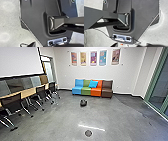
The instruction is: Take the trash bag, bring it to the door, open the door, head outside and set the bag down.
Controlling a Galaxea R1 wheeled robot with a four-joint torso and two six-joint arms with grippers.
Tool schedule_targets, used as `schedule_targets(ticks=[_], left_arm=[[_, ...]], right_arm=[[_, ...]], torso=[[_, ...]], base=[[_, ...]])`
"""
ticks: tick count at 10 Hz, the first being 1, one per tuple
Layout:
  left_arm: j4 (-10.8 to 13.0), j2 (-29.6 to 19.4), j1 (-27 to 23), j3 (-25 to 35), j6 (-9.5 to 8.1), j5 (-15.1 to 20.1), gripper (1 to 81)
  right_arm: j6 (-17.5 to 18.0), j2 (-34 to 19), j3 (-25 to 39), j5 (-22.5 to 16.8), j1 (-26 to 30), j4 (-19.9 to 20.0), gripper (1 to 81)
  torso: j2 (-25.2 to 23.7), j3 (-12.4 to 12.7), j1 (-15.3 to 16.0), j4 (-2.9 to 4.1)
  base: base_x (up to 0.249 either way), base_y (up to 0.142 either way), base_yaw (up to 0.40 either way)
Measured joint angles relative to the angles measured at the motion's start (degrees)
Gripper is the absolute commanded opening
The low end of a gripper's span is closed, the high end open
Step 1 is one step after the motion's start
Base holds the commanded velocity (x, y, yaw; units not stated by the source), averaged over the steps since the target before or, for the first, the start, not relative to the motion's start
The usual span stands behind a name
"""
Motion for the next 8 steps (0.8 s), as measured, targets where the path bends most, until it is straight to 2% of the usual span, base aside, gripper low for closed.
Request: schedule_targets(ticks=[8], left_arm=[[0.0, 0.9, -1.2, 0.0, 0.00, -0.6, 81.1]], right_arm=[[0.0, -0.1, 0.0, 0.4, 0.9, -0.1, 81.1]], torso=[[0.1, 0.0, 0.1, 0.00]], base=[[0.199, 0.000, 0.000]])
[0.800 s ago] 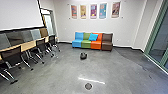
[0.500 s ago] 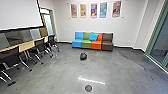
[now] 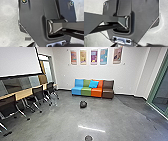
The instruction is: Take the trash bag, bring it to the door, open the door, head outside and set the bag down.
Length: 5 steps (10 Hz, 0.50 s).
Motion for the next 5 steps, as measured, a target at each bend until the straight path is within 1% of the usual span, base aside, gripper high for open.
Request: schedule_targets(ticks=[5], left_arm=[[0.0, 0.0, -0.2, 0.0, 0.00, -0.1, 81.1]], right_arm=[[0.0, -0.1, 0.2, 0.0, 0.1, 0.0, 81.1]], torso=[[0.0, 0.0, 0.0, 0.00]], base=[[0.201, 0.000, 0.000]])
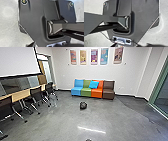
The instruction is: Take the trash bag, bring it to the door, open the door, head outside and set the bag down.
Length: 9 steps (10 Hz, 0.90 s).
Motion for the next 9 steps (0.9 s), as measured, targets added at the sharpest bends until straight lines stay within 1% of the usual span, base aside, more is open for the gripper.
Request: schedule_targets(ticks=[5, 9], left_arm=[[0.0, 0.0, 0.1, 0.0, 0.02, 0.0, 81.1], [0.0, 0.3, 0.1, 0.2, 0.02, 0.0, 81.1]], right_arm=[[-0.1, 0.0, 0.1, 0.0, 0.0, 0.0, 81.1], [-0.3, -0.4, 0.1, 0.0, 0.1, 0.0, 81.1]], torso=[[0.0, 0.0, 0.0, 0.00], [0.0, 0.0, 0.0, 0.00]], base=[[0.202, 0.000, 0.000], [0.202, 0.081, 0.000]])
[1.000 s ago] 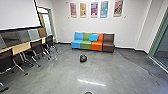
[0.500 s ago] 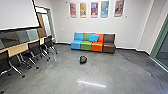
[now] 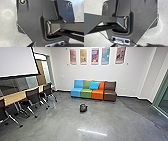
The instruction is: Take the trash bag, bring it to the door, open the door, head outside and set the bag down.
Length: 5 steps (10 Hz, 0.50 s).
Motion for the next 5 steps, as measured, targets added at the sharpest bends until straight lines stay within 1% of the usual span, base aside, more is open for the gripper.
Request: schedule_targets(ticks=[5], left_arm=[[0.0, -0.1, 0.0, -0.2, 0.00, 0.0, 81.1]], right_arm=[[0.0, 0.4, 0.2, 0.0, 0.0, 0.0, 81.1]], torso=[[0.0, 0.0, 0.0, 0.00]], base=[[0.202, 0.089, 0.000]])
